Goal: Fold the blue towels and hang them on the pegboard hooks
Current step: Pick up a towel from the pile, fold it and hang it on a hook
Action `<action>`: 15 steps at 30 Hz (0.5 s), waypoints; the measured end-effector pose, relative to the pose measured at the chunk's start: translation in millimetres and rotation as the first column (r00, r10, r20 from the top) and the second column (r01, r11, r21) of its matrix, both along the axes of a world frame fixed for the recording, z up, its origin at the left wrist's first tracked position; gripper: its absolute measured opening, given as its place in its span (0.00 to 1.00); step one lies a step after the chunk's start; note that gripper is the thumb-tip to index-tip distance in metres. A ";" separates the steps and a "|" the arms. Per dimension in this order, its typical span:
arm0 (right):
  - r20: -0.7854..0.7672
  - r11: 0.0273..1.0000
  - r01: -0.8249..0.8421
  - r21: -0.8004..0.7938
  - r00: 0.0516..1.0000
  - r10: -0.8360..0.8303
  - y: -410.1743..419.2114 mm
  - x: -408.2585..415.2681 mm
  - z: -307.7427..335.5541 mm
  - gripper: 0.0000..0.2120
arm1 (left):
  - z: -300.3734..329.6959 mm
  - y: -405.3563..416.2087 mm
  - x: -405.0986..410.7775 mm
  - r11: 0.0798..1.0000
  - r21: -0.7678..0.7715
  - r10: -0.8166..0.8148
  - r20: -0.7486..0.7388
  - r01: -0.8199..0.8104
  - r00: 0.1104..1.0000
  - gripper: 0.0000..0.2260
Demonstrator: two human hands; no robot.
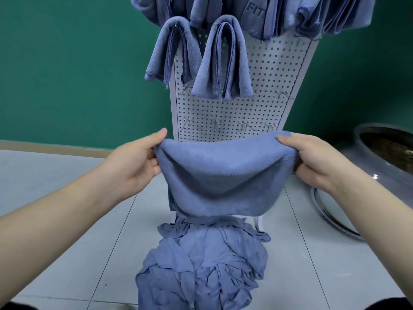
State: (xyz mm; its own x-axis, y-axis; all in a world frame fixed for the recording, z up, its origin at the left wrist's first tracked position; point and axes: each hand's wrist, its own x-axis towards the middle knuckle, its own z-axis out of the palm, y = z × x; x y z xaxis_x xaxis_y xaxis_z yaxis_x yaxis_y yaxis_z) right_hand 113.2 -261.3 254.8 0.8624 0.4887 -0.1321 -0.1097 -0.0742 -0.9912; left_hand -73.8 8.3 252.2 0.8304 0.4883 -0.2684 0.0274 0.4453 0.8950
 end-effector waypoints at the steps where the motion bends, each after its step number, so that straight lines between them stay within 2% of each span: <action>1: -0.004 1.000 -0.008 0.004 1.000 0.008 0.2 -0.2 0.4 0.13 | -2.3 0.2 0.4 1.000 0.018 -0.001 -0.024 0.002 1.000 0.09; 7: 0.035 0.999 -0.048 -0.013 0.998 0.049 -0.8 2.7 0.3 0.15 | -10.1 3.1 -0.9 0.993 0.093 0.078 -0.119 -0.067 0.990 0.05; 11: 0.059 1.000 -0.013 -0.018 0.998 0.014 -1.4 5.1 -3.7 0.14 | -10.5 8.6 -1.6 0.980 0.199 0.012 -0.145 0.018 0.989 0.08; 15: 0.039 1.000 0.001 -0.006 0.999 -0.001 -2.8 8.0 -5.9 0.13 | -10.1 11.8 -1.8 0.971 0.238 0.027 -0.060 -0.012 0.998 0.08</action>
